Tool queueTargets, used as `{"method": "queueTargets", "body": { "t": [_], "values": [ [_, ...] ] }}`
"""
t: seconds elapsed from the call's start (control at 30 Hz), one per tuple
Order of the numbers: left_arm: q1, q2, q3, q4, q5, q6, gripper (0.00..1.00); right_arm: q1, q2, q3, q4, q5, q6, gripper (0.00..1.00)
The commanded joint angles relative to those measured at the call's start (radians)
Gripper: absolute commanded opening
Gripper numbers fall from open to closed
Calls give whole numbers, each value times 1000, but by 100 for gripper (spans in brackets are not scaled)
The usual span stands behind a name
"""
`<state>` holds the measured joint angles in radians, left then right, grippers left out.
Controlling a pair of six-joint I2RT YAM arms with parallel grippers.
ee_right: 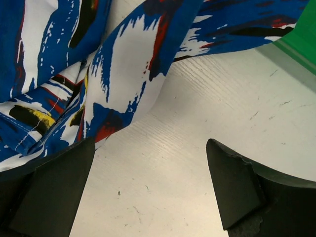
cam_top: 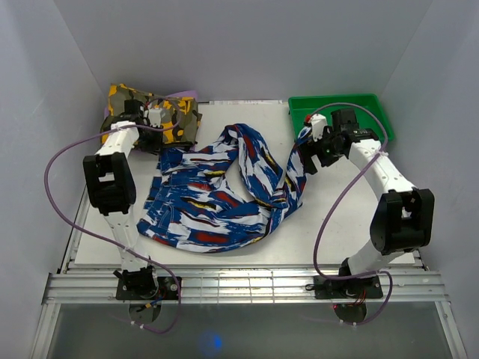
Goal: Fold and stack the trousers
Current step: Flatten the trousers out
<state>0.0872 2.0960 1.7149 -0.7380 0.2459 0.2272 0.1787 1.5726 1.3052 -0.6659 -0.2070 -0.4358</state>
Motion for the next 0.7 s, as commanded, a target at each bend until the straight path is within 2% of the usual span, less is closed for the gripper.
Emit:
{"method": "queueTargets", "body": {
  "t": [0.0, 0.07, 0.1, 0.33, 0.4, 0.47, 0.67],
  "values": [
    [32, -149, 11, -121, -48, 72, 44, -41, 38, 97, -14, -116, 42, 100],
    [32, -230, -33, -164, -63, 83, 59, -44, 76, 136, 44, -127, 45, 100],
    [36, -257, -47, -178, -54, 90, 61, -45, 95, 164, 55, -129, 52, 100],
    [36, -404, -175, -244, 82, 98, 63, -50, 407, 589, -40, -48, 111, 100],
    [34, -416, -236, -241, 104, 98, 63, -50, 469, 713, -89, -60, 150, 96],
    [34, -424, -274, -235, 130, 95, 63, -45, 524, 749, -146, -74, 167, 96],
    [34, -482, -445, -202, 170, 90, 64, -18, 549, 666, -113, -28, 193, 93]
  ]
}}
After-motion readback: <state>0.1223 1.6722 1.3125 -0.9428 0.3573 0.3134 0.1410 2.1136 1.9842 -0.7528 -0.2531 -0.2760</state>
